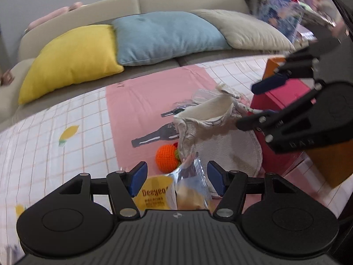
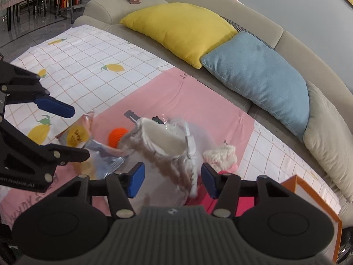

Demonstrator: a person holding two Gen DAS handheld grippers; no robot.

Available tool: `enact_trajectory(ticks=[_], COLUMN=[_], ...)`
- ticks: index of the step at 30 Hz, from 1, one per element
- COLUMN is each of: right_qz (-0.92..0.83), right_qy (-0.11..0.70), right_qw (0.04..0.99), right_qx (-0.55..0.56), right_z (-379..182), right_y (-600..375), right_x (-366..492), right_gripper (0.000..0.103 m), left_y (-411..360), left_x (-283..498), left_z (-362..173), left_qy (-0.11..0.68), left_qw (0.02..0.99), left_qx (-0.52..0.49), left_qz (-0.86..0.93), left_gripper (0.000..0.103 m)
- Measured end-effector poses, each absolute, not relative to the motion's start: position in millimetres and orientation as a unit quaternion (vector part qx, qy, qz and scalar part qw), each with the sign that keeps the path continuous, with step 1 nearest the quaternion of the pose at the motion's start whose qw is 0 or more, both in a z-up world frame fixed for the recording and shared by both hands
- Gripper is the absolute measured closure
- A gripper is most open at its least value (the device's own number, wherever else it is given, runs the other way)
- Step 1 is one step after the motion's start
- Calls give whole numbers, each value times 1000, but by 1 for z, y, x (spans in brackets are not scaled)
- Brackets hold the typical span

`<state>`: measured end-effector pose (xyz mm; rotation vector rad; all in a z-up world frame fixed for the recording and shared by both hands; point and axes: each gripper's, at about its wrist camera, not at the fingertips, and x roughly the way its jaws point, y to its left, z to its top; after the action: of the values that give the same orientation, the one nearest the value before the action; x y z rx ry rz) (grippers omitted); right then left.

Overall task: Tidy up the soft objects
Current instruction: 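Move both tools back over the table toward the beige bib, then grasp the yellow Deeyeo snack bag with the left tool while the right tool grasps the beige bib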

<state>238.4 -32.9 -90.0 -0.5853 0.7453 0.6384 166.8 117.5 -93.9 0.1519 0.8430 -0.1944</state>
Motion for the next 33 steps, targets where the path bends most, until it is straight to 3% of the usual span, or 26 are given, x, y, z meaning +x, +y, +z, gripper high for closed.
enact_trajectory(ticks=[5,10,12,14,17,19,33], right_qz=[312,320,321,320,321,323,350], right_qy=[355,357,355,354,351,345,364], right_qw=[830,824,822,821,824,827,845], right_qx=[-297,-304,-307,-312,-308,-304,-177], right_z=[-102,-111,-114,-117,-116,-112,-70], right_y=[-22,-16,-16,-15,-18,-20,-51], right_x=[252,255,255,254,249,243,162], right_gripper=[57,58,69,76,81,84,91], left_y=[112,108,108,107,105,108,140], left_x=[191,199,200,199,193,187,111], left_z=[-117,-136,-139,-140,-139,-137,-82], left_qy=[435,468,477,478,475,473,433], left_qw=[883,863,859,859,862,867,892], left_qx=[114,131,128,121,121,104,-129], left_qz=[-137,-140,-135,-138,-129,-115,3], left_gripper=[32,39,48,70,93,99,101])
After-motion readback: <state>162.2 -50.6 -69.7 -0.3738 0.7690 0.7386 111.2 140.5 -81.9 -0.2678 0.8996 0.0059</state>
